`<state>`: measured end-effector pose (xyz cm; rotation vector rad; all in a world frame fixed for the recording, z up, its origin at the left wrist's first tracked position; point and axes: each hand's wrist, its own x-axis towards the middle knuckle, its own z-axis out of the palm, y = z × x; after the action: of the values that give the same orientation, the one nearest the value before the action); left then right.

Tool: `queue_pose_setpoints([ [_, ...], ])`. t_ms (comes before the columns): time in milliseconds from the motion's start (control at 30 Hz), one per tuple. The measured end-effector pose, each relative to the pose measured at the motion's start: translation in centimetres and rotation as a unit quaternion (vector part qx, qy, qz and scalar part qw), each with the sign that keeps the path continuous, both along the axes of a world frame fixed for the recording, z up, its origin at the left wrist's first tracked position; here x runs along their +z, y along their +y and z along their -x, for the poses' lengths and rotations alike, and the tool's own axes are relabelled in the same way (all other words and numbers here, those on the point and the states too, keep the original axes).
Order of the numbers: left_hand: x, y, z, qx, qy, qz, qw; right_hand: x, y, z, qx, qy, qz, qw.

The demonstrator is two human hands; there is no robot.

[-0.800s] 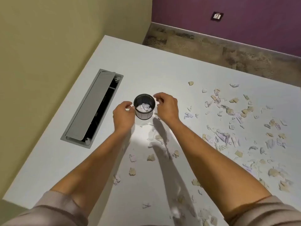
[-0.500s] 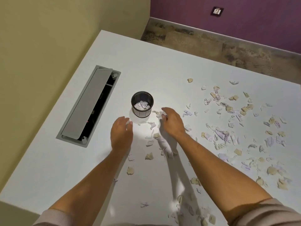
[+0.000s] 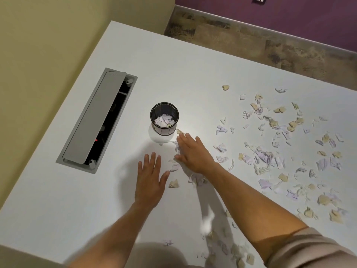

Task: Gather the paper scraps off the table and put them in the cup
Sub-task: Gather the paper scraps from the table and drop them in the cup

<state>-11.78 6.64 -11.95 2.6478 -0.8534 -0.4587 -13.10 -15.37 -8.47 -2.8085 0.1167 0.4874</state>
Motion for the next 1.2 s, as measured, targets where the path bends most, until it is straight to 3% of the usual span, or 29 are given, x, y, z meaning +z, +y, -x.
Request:
queue_pose_setpoints([
  [167,0.3,-0.6,-0.6,-0.012,0.008,0.073,0.997,-0.4,-0.5,3.4,0.041,-0.038,-0.044,0.997],
  [267,0.6,-1.5,-2.2,-0.037,-0.011,0.083,0.996,0.0,-1.1,5.2,0.052,-0.106,-0.1,0.988],
  [367,0.8,-2.9,-3.6,-0.084,-0.037,0.066,0.994,0.4,-1.7,5.8,0.0,-0.179,-0.097,0.979],
  [467,0.5,-3.9,-4.1,-0.119,-0.033,0.03,0.992,0.5,-1.7,5.9,-0.055,-0.133,-0.065,0.987],
  [600,-0.2,-4.1,-3.8,-0.151,-0.023,-0.025,0.988,-0.2,-0.8,7.3,-0.049,-0.015,-0.03,0.998],
  [900,-0.2,-1.3,0.9,-0.254,-0.031,0.0,0.967,-0.3,1.8,12.8,-0.05,0.004,-0.046,0.998],
  [1033,1.3,0.1,2.0,-0.189,-0.055,0.049,0.979,1.0,2.4,13.9,-0.112,-0.035,-0.07,0.991],
  [1200,2.2,3.6,3.5,0.037,-0.062,0.019,0.997,1.1,3.2,16.6,-0.306,-0.048,-0.019,0.951],
])
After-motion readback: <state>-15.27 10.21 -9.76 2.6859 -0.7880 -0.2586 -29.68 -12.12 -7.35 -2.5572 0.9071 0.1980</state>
